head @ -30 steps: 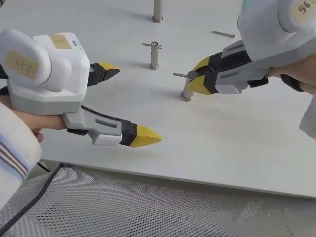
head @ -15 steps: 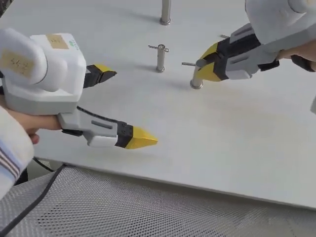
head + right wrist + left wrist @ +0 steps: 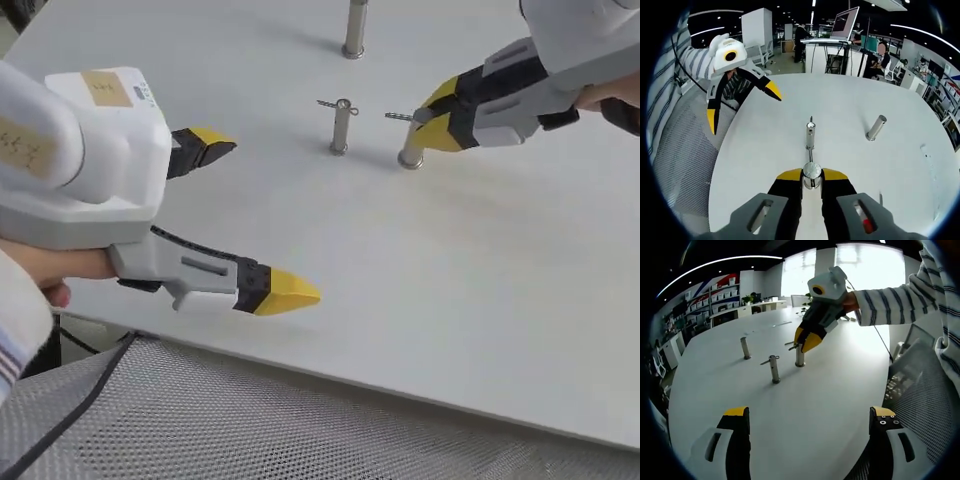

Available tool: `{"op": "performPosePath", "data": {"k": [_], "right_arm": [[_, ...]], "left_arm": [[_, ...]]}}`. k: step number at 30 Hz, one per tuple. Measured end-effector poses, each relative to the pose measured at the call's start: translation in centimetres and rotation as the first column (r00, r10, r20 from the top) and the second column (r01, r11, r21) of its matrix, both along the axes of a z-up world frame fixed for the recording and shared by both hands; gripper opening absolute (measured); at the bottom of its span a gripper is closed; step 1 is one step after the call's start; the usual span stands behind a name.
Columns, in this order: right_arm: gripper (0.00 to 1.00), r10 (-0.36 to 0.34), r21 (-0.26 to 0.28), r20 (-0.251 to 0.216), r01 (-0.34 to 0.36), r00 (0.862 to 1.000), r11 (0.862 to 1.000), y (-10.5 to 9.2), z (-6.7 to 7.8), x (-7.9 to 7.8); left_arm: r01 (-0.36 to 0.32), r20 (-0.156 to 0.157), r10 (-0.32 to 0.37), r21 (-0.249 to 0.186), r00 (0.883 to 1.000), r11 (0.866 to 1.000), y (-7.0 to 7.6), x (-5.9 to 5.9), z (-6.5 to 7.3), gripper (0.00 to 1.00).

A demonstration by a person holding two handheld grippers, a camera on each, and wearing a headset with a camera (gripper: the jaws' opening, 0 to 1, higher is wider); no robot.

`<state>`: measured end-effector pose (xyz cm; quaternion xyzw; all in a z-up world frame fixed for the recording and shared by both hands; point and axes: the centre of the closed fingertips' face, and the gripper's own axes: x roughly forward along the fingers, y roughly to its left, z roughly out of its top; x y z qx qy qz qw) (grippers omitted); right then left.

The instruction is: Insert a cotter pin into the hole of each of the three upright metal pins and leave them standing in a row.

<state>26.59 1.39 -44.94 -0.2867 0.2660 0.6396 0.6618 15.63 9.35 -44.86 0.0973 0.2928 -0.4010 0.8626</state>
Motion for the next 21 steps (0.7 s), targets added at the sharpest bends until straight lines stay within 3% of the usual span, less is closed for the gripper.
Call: {"op": "performPosePath", "data": {"k": [9, 21], "right_arm": [[0.08, 0.022, -0.01, -0.01, -0.022, 1.0, 1.0, -0.37, -0.72, -0.15], [0.08, -0.003, 0.045, -0.049, 0.005, 0.999, 0.999, 0.08, -0.19, -0.65]], "left_arm": [[-0.018, 0.008, 0.018, -0.001, 1.0, 1.0, 0.59, 0.23, 0.32, 0.99], [-0.023, -0.004, 0.023, -0.007, 1.0, 1.0, 0.38, 0.13, 0.36, 0.99]]}}
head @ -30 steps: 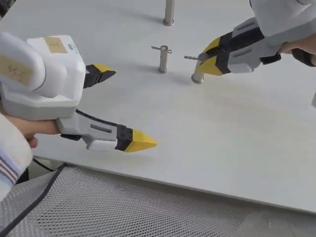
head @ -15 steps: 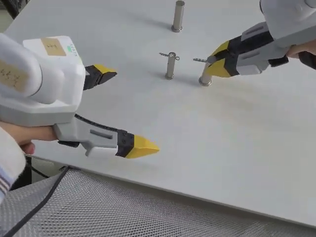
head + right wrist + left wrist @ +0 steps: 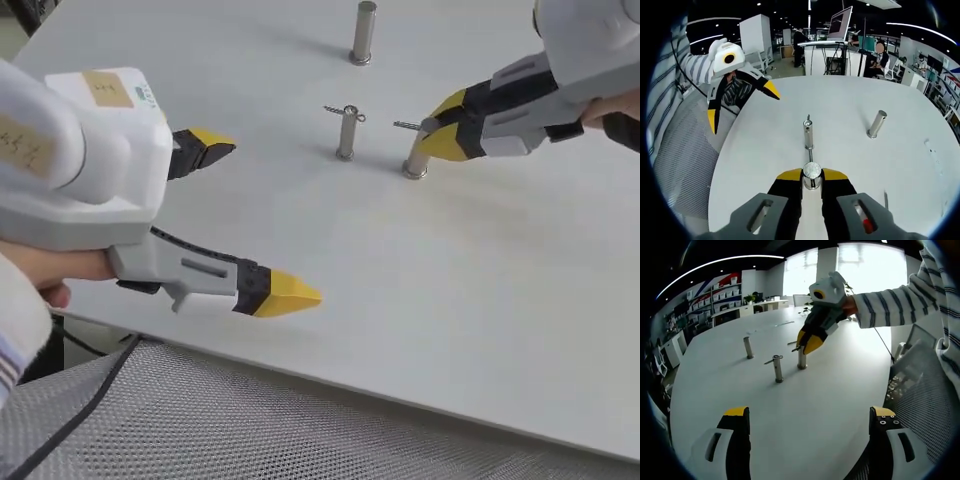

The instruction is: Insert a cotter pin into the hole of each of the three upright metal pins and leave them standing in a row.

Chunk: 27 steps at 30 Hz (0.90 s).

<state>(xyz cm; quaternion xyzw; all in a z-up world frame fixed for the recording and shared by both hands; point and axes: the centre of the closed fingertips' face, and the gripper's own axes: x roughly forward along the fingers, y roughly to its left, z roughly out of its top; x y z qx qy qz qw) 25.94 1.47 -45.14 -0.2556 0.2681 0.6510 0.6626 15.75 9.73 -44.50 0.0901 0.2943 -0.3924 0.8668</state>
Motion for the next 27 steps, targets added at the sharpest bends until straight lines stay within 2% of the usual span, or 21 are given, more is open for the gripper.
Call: {"op": "performPosePath", "data": {"k": [3, 8, 10, 11, 12, 15, 17, 19, 21, 23, 27], "right_arm": [[0.08, 0.008, 0.004, 0.003, -0.008, 1.0, 1.0, 0.1, 0.1, -0.1], [0.09, 0.019, 0.008, 0.014, -0.019, 1.0, 1.0, 0.3, 0.1, -0.2], [0.09, -0.001, 0.011, -0.007, 0.001, 1.0, 1.0, 0.3, 0.1, -0.3], [0.09, -0.033, 0.012, -0.041, 0.034, 0.999, 0.999, 0.2, 0.1, -0.3], [0.09, -0.04, 0.014, -0.051, 0.041, 0.998, 0.999, 0.2, 0.0, -0.1], [0.12, -0.048, 0.014, -0.033, 0.049, 0.998, 0.999, 0.0, -0.1, 0.0], [0.19, -0.078, 0.021, -0.018, 0.078, 0.997, 0.997, -0.1, 0.1, 0.3], [0.25, -0.08, 0.023, -0.014, 0.081, 0.997, 0.996, -0.3, 0.5, 0.1], [0.25, -0.082, 0.039, -0.024, 0.083, 0.996, 0.996, -0.5, 1.2, -0.5], [0.26, -0.091, 0.054, -0.013, 0.092, 0.996, 0.994, -0.8, 2.0, -1.0], [0.34, -0.139, 0.098, -0.006, 0.139, 0.99, 0.985, -1.7, 3.6, -2.2]], "left_arm": [[-0.009, 0.006, 0.009, -0.005, 1.0, 1.0, 0.0, 0.2, 0.3, 0.95], [-0.027, 0.022, 0.027, -0.004, 0.999, 1.0, 0.1, 0.6, 0.4, 0.96], [-0.029, 0.022, 0.029, -0.003, 0.999, 1.0, 0.2, 0.6, 0.4, 0.97], [-0.027, 0.022, 0.027, -0.002, 0.999, 1.0, 0.2, 0.6, 0.4, 0.97], [-0.026, 0.02, 0.026, -0.002, 0.999, 1.0, 0.2, 0.5, 0.4, 0.97], [-0.033, 0.014, 0.033, -0.01, 0.999, 0.999, 0.2, 0.4, 0.6, 0.97], [-0.042, 0.01, 0.042, -0.014, 0.999, 0.999, 0.3, 0.4, 0.7, 0.97], [-0.046, 0.014, 0.046, -0.016, 0.999, 0.999, 0.5, 0.4, 0.8, 0.97], [-0.047, 0.016, 0.047, -0.012, 0.999, 0.999, 0.6, 0.4, 0.9, 0.97], [-0.049, 0.016, 0.049, -0.01, 0.999, 0.999, 0.6, 0.3, 0.9, 0.97], [-0.053, 0.02, 0.053, -0.018, 0.998, 0.998, 0.4, 0.2, 1.2, 0.97]]}}
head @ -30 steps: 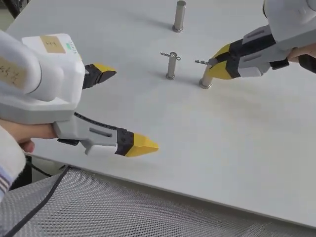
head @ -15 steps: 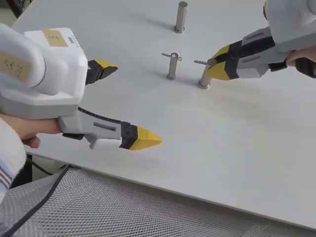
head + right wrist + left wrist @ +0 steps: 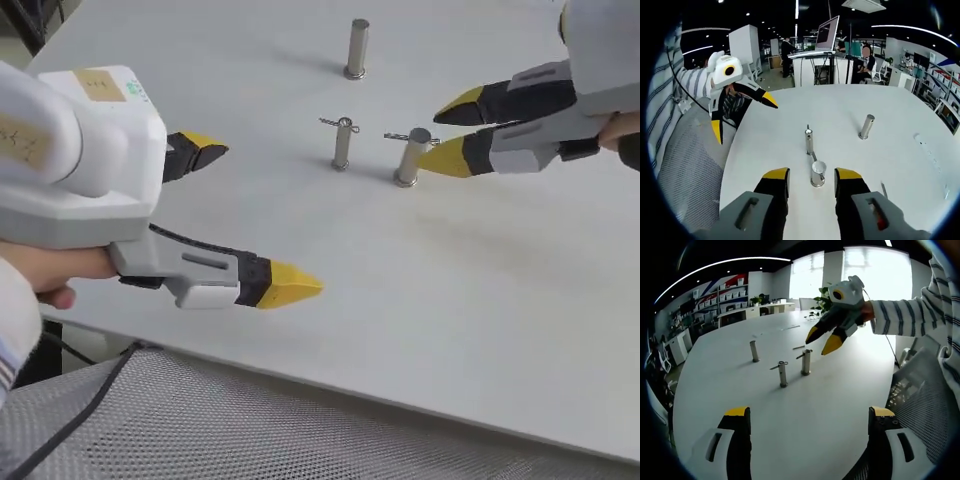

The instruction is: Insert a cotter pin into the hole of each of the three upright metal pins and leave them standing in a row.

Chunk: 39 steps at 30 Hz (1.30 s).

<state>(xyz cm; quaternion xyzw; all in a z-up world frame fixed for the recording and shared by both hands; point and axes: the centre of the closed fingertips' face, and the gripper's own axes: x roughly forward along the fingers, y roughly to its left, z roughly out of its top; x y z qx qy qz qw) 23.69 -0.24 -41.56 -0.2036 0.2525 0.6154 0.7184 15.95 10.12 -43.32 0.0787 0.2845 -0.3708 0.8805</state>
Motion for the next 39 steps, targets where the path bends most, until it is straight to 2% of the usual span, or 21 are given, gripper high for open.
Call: {"op": "performPosePath", "data": {"k": [3, 5, 7, 10, 12, 15, 16, 17, 20, 22, 24, 26, 29, 33, 34, 35, 36, 37, 39], "right_arm": [[0.42, -0.032, 0.04, 0.002, 0.032, 0.999, 0.999, -0.7, 0.9, -0.8], [0.49, -0.079, 0.08, 0.007, 0.078, 0.997, 0.994, -1.5, 1.6, -0.9], [0.55, -0.111, 0.105, -0.008, 0.112, 0.994, 0.988, -2.1, 2.1, -1.4], [0.62, -0.183, 0.15, -0.016, 0.183, 0.983, 0.972, -3.3, 3.0, -1.8], [0.69, -0.212, 0.155, -0.034, 0.215, 0.977, 0.964, -3.9, 3.1, -2.3], [0.73, -0.256, 0.173, -0.057, 0.262, 0.965, 0.949, -5.1, 3.3, -2.9], [0.74, -0.271, 0.179, -0.067, 0.279, 0.96, 0.943, -5.3, 3.3, -3.0], [0.75, -0.312, 0.196, -0.094, 0.325, 0.945, 0.925, -5.7, 3.4, -3.1], [0.76, -0.341, 0.199, -0.089, 0.352, 0.936, 0.915, -6.5, 3.3, -3.6], [0.81, -0.368, 0.197, -0.096, 0.38, 0.925, 0.904, -7.1, 3.3, -3.7], [0.87, -0.397, 0.195, -0.127, 0.415, 0.909, 0.889, -7.5, 3.2, -3.9], [0.88, -0.422, 0.195, -0.131, 0.44, 0.897, 0.876, -7.9, 3.1, -4.0], [0.93, -0.461, 0.211, -0.165, 0.488, 0.872, 0.847, -8.4, 3.2, -4.1], [0.98, -0.479, 0.229, -0.191, 0.514, 0.857, 0.827, -8.6, 3.3, -4.3], [0.98, -0.513, 0.217, -0.18, 0.543, 0.839, 0.812, -9.1, 3.1, -3.9], [0.98, -0.519, 0.205, -0.182, 0.548, 0.835, 0.811, -9.2, 3.0, -4.0], [0.98, -0.528, 0.194, -0.184, 0.557, 0.829, 0.807, -9.5, 2.8, -4.0], [0.98, -0.541, 0.193, -0.18, 0.569, 0.821, 0.799, -9.7, 2.7, -3.8], [0.98, -0.549, 0.194, -0.185, 0.578, 0.815, 0.793, -9.9, 2.7, -3.9]], "left_arm": [[-0.006, 0.004, 0.006, -0.025, 1.0, 1.0, -0.5, -0.3, 0.6, 0.97], [-0.014, 0.013, 0.014, -0.044, 1.0, 0.999, -0.6, -0.2, 1.2, 0.97], [-0.025, 0.02, 0.027, -0.069, 0.999, 0.997, -0.7, 0.0, 1.7, 0.97], [-0.047, 0.026, 0.05, -0.108, 0.998, 0.993, -1.0, 0.2, 2.7, 0.97], [-0.055, 0.03, 0.059, -0.12, 0.998, 0.991, -1.0, 0.3, 3.1, 0.97], [-0.069, 0.033, 0.075, -0.142, 0.997, 0.987, -0.7, 0.4, 3.6, 0.97], [-0.074, 0.034, 0.08, -0.146, 0.996, 0.987, -0.6, 0.5, 3.6, 0.98], [-0.079, 0.034, 0.085, -0.15, 0.996, 0.986, -0.5, 0.5, 3.7, 0.98], [-0.097, 0.031, 0.103, -0.158, 0.994, 0.983, -0.2, 0.5, 3.8, 0.98], [-0.102, 0.029, 0.107, -0.158, 0.994, 0.982, 0.1, 0.5, 3.7, 0.98], [-0.106, 0.027, 0.112, -0.156, 0.993, 0.982, 0.3, 0.6, 3.7, 0.98], [-0.113, 0.023, 0.118, -0.157, 0.993, 0.981, 0.5, 0.6, 3.7, 0.98], [-0.12, 0.022, 0.125, -0.159, 0.992, 0.98, 1.0, 0.7, 3.7, 0.98], [-0.128, 0.013, 0.131, -0.155, 0.991, 0.98, 1.2, 0.7, 3.4, 0.98], [-0.13, 0.011, 0.134, -0.156, 0.991, 0.979, 1.5, 0.8, 3.3, 0.98], [-0.134, 0.011, 0.138, -0.155, 0.99, 0.979, 1.6, 0.9, 3.2, 0.98], [-0.143, 0.025, 0.148, -0.144, 0.989, 0.979, 1.8, 1.0, 3.3, 0.98], [-0.145, 0.028, 0.15, -0.138, 0.988, 0.98, 1.9, 1.0, 3.2, 0.98], [-0.149, 0.021, 0.153, -0.138, 0.988, 0.979, 2.1, 1.0, 3.2, 0.98]]}}
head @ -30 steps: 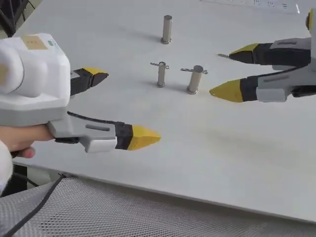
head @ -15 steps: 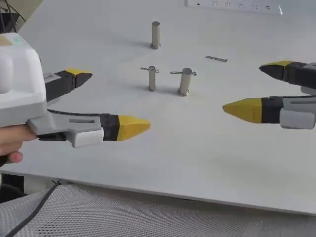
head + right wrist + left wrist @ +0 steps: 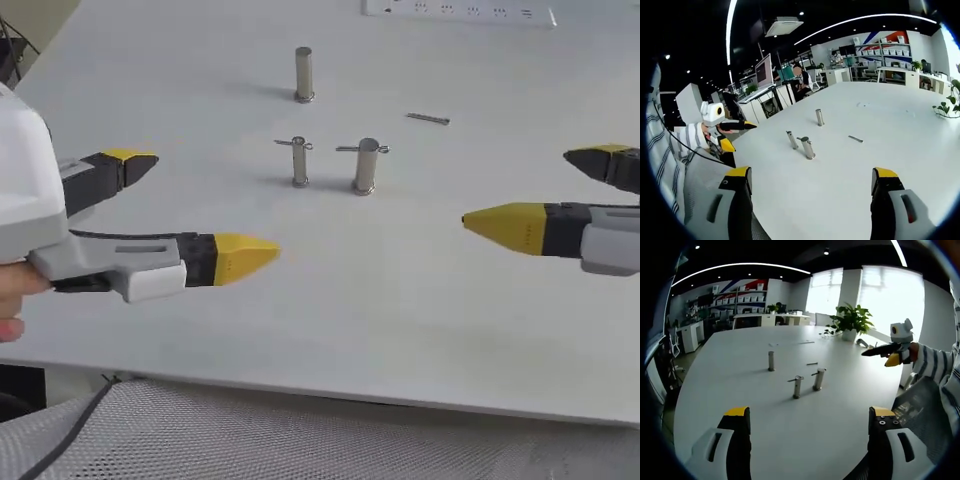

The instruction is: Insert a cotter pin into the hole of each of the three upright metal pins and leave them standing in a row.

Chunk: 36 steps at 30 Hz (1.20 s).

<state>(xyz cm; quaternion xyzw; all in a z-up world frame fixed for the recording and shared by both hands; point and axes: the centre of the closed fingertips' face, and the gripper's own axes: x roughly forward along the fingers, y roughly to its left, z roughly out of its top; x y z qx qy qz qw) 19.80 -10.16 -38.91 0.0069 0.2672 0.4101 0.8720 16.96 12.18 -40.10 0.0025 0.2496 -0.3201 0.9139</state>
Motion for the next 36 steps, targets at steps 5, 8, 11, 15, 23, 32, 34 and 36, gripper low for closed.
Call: {"op": "performPosePath", "data": {"k": [5, 8, 11, 15, 23, 32, 34, 36], "right_arm": [[0.98, -0.023, 0.015, -0.001, 0.023, 1.0, 1.0, -0.3, 0.2, -0.1], [0.98, -0.024, 0.015, -0.012, 0.024, 1.0, 1.0, -0.2, 0.2, -0.5], [0.94, -0.02, 0.016, -0.016, 0.02, 1.0, 1.0, -0.1, 0.3, -0.9], [0.93, -0.03, 0.019, -0.013, 0.031, 0.999, 0.999, -0.2, 0.5, -1.3], [0.92, -0.058, 0.011, -0.027, 0.058, 0.998, 0.998, -0.9, 0.3, -2.1], [0.91, -0.114, -0.004, -0.036, 0.114, 0.993, 0.993, -2.1, -0.2, -2.6], [0.9, -0.124, -0.006, -0.041, 0.123, 0.991, 0.992, -2.2, -0.3, -2.8], [0.9, -0.134, -0.012, -0.047, 0.133, 0.99, 0.991, -2.5, -0.6, -2.8]], "left_arm": [[-0.005, 0.001, 0.005, 0.001, 1.0, 1.0, 0.5, 0.5, 0.3, 0.98], [-0.004, 0.004, 0.004, 0.007, 1.0, 1.0, 1.0, 1.2, 0.6, 0.97], [0.004, 0.016, -0.005, 0.023, 1.0, 1.0, 1.5, 2.3, 1.1, 0.96], [0.023, 0.038, -0.025, 0.048, 0.999, 0.999, 2.1, 4.5, 2.0, 0.95], [0.022, 0.079, -0.025, 0.033, 0.997, 0.999, 2.8, 9.7, 3.2, 0.9], [0.045, 0.026, -0.047, 0.063, 0.999, 0.997, 2.3, 14.3, 1.5, 0.88], [0.058, 0.023, -0.06, 0.072, 0.998, 0.996, 2.1, 15.3, 1.0, 0.88], [0.061, 0.011, -0.062, 0.053, 0.998, 0.997, 1.8, 16.2, 0.8, 0.85]]}}
